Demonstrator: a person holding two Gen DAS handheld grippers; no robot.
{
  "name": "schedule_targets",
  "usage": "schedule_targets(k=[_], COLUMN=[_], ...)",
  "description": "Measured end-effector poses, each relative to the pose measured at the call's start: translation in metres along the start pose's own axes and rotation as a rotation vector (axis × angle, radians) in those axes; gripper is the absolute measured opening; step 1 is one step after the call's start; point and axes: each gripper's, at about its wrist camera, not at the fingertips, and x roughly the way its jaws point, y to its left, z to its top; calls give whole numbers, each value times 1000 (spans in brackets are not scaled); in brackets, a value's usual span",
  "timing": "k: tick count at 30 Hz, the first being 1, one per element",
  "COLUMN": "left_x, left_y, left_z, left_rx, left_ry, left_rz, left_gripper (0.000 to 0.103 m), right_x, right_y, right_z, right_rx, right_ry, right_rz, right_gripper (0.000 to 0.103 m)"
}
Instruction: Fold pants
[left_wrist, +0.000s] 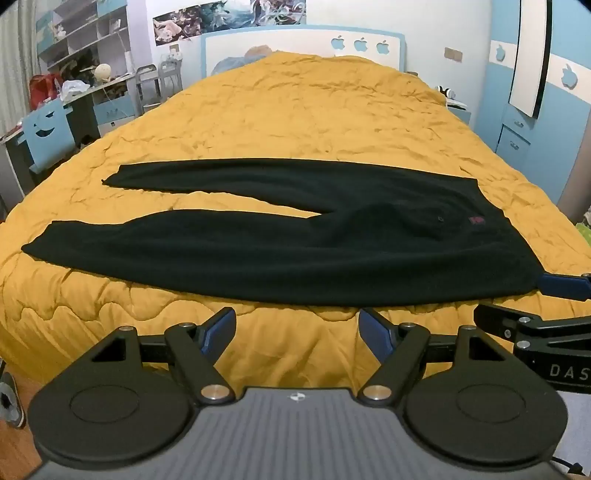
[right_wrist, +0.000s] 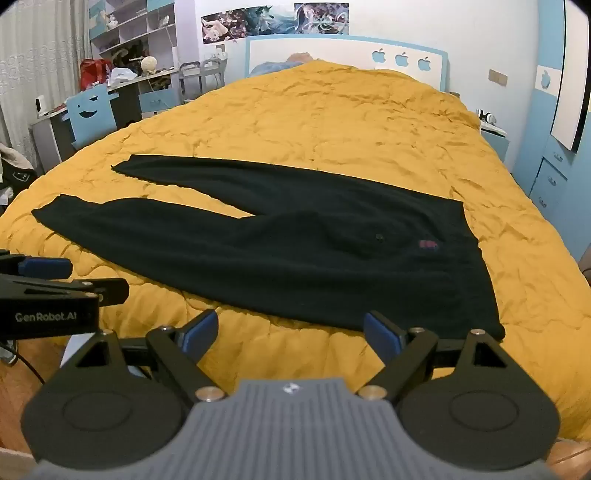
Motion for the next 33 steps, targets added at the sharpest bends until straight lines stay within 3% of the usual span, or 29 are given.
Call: schedule_targets(k=[33], left_x=[-3], left_y=[-4], left_z=[-1], left_rx=[11], left_ry=[-28], left_rz=[7], left_gripper=[87], right_x=[-1], right_y=[1], right_z=[-2], right_rx=[-4], right_ry=[-5], right_rz=[-3], right_gripper=[82])
